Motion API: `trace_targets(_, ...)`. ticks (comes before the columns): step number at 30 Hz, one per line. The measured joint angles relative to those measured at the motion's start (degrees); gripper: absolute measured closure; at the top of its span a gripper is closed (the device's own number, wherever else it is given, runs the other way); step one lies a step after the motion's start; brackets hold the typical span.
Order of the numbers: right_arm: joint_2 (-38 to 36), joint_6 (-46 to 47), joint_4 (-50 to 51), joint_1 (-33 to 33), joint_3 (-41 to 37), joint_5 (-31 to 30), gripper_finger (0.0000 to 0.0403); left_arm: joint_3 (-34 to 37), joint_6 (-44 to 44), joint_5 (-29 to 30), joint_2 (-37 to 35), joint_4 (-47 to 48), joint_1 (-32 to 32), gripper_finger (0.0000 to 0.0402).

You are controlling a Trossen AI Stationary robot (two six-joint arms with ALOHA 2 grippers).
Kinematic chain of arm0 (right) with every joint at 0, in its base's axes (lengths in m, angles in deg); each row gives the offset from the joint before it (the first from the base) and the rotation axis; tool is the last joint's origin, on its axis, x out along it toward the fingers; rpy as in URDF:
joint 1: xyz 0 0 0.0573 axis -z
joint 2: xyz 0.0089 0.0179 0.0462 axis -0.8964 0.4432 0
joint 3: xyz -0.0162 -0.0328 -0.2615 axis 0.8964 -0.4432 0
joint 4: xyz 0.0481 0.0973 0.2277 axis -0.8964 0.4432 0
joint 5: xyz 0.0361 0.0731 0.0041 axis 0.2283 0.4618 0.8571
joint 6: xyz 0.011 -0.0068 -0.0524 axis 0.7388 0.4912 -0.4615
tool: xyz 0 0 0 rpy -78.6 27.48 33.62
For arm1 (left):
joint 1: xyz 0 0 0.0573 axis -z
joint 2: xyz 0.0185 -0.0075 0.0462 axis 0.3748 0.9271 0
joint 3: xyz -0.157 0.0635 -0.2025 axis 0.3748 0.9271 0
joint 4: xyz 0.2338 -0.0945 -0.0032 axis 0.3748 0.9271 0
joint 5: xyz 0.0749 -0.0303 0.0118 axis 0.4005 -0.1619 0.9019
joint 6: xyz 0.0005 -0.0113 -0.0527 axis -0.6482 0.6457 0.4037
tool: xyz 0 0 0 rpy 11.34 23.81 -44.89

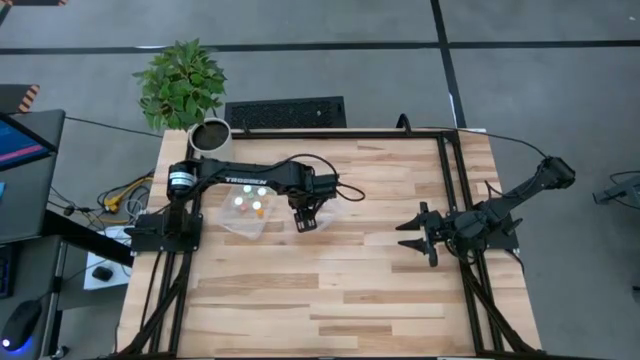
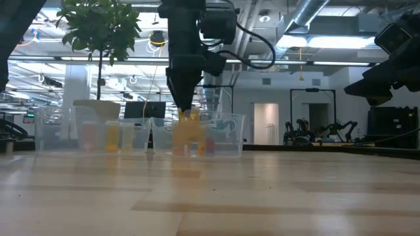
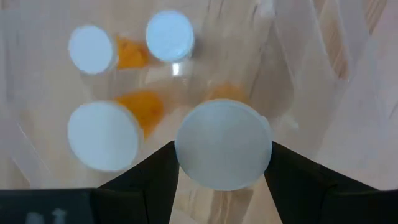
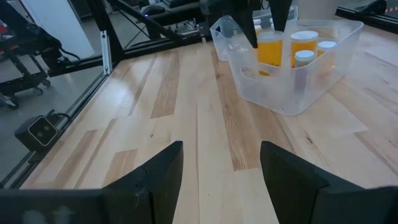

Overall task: Pick and place medicine bottles into bin by pill shape (circle, oval)
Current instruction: Put the orange capsule bottle into the right transparent bin

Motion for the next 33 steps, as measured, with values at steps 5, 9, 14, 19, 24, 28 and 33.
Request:
trace_targets(5,0.5,0.0,0.0,0.0,0.0,0.0,0.0177,0.0,-0.7,-0.3,1.6,-0.4,0.0,0.0195)
trace_targets(9,0.8,0.0,0.0,0.0,0.0,0.0,0.0177,0.0,-1.1,-0.4,2.4,-0.4,0.0,0.0195)
trace_targets(14,0.8,-0.1,0.0,0.0,0.0,0.0,0.0177,0.0,-1.9,-0.3,2.4,-0.1,0.0,0.0195)
trace_targets(19,0.7,-0.2,0.0,0.0,0.0,0.0,0.0177,0.0,-1.7,-0.9,2.4,-0.2,-0.2,0.0195)
trace_targets(24,0.8,-0.2,0.0,0.0,0.0,0.0,0.0177,0.0,-2.2,-0.9,3.4,-1.1,-0.2,0.0185)
trace_targets(28,0.7,-0.2,0.0,0.0,0.0,0.0,0.0177,0.0,-2.4,-0.8,4.2,-1.4,-0.2,0.0151)
trace_targets(33,0.8,-0.2,0.0,0.0,0.0,0.0,0.0177,-0.5,-2.4,0.6,4.2,-1.4,-0.2,0.0108)
